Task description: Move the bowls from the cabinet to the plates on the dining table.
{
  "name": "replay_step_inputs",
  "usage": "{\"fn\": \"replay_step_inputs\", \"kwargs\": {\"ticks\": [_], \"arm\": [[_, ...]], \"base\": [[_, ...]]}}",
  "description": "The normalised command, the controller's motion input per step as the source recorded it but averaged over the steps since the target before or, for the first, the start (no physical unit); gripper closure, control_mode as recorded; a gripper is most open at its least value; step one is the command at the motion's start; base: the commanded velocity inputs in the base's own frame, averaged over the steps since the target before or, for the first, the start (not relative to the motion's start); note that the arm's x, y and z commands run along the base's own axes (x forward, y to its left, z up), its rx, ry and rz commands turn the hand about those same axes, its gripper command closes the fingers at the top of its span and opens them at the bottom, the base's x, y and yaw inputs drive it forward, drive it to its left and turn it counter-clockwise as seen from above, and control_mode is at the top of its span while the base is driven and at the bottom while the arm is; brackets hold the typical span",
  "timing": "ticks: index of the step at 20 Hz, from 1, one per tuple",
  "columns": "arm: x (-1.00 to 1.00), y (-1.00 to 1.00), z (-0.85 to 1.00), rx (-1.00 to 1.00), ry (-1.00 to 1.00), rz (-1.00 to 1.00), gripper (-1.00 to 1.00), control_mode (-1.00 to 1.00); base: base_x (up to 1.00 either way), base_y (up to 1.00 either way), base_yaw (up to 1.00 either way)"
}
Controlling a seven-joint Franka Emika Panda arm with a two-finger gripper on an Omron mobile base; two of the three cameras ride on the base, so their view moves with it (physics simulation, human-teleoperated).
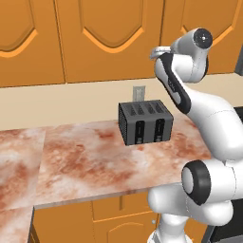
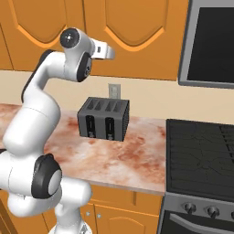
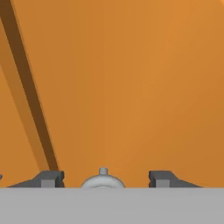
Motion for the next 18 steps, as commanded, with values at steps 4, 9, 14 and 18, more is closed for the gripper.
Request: {"fn": "replay_step_inputs", "kwargs": {"ticks": [4, 9, 14, 18], "arm": [[0.08, 0.00, -0.07, 0.00, 0.00, 0.00, 1.00, -1.00], [0.01, 0.00, -0.03, 0.00, 0.00, 0.00, 1.00, -1.00], [-0.28, -0.10, 0.00, 0.00, -0.06, 0.02, 1.00, -1.00], [-0.69, -0.24, 0.00, 0.00, -0.13, 0.05, 1.00, -1.00]], "base": [[0.00, 0.00, 0.00], [0.00, 0.00, 0.00], [0.00, 0.00, 0.00], [0.00, 0.00, 0.00]]}}
